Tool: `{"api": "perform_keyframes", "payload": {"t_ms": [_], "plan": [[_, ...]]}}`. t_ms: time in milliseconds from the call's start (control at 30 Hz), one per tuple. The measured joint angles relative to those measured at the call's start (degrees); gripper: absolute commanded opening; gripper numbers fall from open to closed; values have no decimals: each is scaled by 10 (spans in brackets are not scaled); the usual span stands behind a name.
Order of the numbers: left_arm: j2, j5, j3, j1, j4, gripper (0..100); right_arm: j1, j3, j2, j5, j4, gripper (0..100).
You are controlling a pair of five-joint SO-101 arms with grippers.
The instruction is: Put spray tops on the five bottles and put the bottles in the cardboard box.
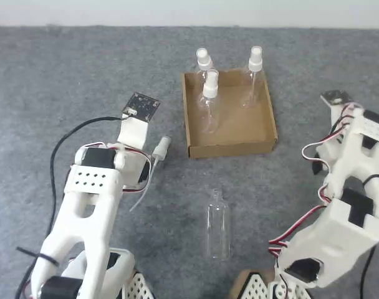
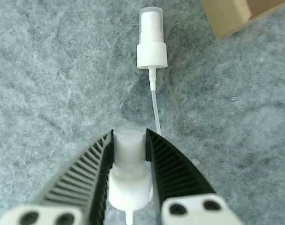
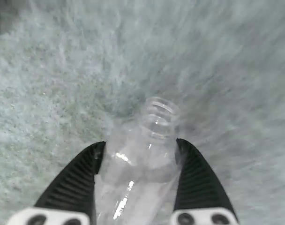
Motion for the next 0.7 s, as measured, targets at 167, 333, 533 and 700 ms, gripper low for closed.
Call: {"api": "perform_keyframes", "payload": {"t_ms": [167,333,533,700], "plan": [[0,0,0,-1,0,16,0,-49,0,40,48,17],[0,0,0,-1,0,16,0,-54,0,103,62,46],[0,0,9,0,0,16,0,-54,0,115,62,171],[0,0,9,-1,0,16,0,-47,0,115,62,201]]}}
